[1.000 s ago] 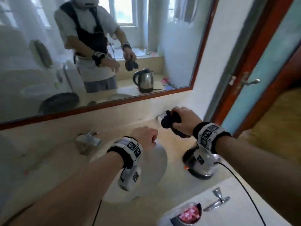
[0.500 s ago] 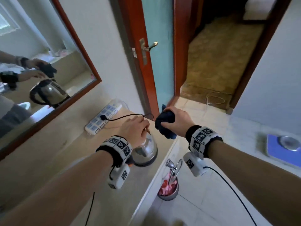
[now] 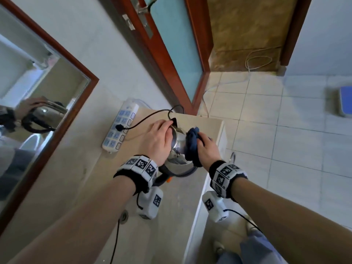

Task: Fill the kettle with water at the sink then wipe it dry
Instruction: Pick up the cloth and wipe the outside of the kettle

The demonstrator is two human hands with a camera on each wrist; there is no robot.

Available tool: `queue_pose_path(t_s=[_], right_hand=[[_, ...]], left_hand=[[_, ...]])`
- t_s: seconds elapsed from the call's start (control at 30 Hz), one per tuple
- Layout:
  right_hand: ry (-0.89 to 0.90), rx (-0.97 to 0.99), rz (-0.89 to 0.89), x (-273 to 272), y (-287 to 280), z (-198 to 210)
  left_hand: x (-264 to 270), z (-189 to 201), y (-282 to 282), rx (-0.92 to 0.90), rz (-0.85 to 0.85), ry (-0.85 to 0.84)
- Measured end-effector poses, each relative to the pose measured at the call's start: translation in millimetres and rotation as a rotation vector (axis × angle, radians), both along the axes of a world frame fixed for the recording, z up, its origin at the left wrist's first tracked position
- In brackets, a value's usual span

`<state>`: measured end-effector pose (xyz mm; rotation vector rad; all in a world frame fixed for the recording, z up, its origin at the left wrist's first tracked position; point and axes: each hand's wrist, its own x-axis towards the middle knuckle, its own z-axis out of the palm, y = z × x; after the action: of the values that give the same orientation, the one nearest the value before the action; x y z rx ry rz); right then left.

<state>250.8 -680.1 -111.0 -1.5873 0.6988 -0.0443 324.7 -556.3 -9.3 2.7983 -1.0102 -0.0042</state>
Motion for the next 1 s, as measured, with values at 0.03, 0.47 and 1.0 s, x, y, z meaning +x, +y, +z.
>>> queue_pose_path(t_s=[0.03,0.47,1.0], right_hand=[[-0.004,-0.006,-0.003,-1.1,2.2,5.4],[-0.007,-0.179,0.038,-42.1,41.3,-11.5],[-0.229,-0.373,0.08,-58.1,115.9,-4.7]], left_hand=[[1.1,-1.6,1.1,-0.02,-0.002,0.009],[-20.4,-14.3,29.9,-0.107,0.17,-0.019],[-53.6,-31.0,67.3,-0.21,0.462,0.175]])
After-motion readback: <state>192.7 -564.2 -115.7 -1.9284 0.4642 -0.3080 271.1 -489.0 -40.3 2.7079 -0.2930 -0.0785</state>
